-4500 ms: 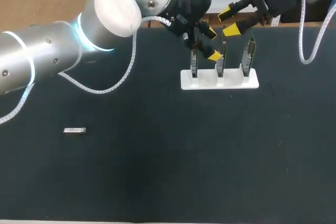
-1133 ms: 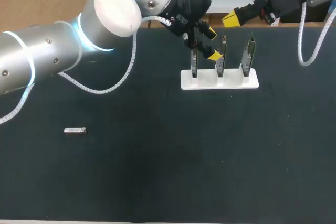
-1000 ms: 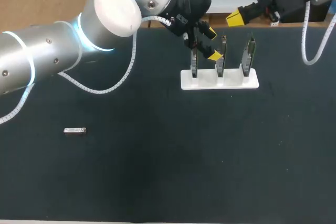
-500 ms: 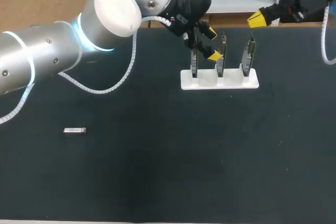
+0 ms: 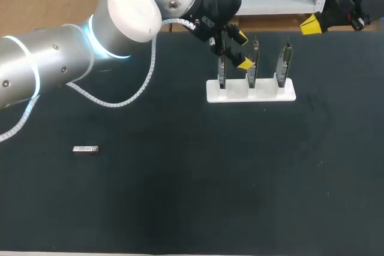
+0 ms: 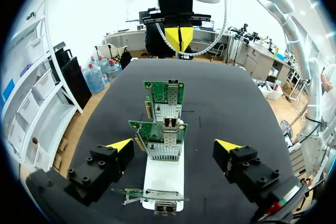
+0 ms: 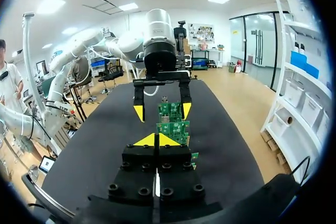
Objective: Pick up the optical module with the left hand, and insert it into the network port with the right hand.
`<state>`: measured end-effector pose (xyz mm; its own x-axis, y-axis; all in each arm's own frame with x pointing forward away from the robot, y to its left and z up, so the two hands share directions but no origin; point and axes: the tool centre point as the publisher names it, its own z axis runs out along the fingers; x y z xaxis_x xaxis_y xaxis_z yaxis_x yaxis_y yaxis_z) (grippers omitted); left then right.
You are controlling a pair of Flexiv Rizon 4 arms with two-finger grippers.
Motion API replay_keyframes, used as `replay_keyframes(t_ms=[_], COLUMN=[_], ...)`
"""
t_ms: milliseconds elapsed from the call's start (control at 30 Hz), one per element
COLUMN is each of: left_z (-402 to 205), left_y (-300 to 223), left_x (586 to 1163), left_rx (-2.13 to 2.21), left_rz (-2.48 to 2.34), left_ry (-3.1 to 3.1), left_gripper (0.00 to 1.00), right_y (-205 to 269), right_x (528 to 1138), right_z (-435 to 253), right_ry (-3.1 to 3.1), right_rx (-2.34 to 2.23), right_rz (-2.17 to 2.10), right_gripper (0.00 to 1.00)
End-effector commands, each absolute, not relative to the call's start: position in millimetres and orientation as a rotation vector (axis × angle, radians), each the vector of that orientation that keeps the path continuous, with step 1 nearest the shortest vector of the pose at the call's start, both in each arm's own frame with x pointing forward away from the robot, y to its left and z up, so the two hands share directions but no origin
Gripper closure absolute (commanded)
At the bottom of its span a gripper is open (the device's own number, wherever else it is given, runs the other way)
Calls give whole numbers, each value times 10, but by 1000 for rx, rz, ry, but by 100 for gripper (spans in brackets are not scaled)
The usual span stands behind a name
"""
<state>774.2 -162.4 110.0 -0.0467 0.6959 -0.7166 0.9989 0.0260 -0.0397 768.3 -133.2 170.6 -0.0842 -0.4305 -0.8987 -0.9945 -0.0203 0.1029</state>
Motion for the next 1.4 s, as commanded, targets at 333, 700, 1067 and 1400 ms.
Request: replay_keyframes(t_ms=[333,700,1067,1400], left_z=[1110,1110,1110,1110], left_y=[-1631,-1631,-1631,-1631], left_x=[7753,7753,7753,7753], left_rx=[1724,1724,1724,1724], left_rz=[-767,-767,-767,-767], left_ry=[1802,1802,1802,1802], left_gripper=[0,0,0,0], right_y=[-1440,-1423,-1389,-1381], right_x=[7650,7698,7777,7802], right_z=[1652,1604,1560,1546], right_ry=[1587,1573,1560,1597], right_rx=[-1506,-1504,-1523,-1500], right_rz=[1060,1067,1073,1045], right_gripper=[100,100,100,0])
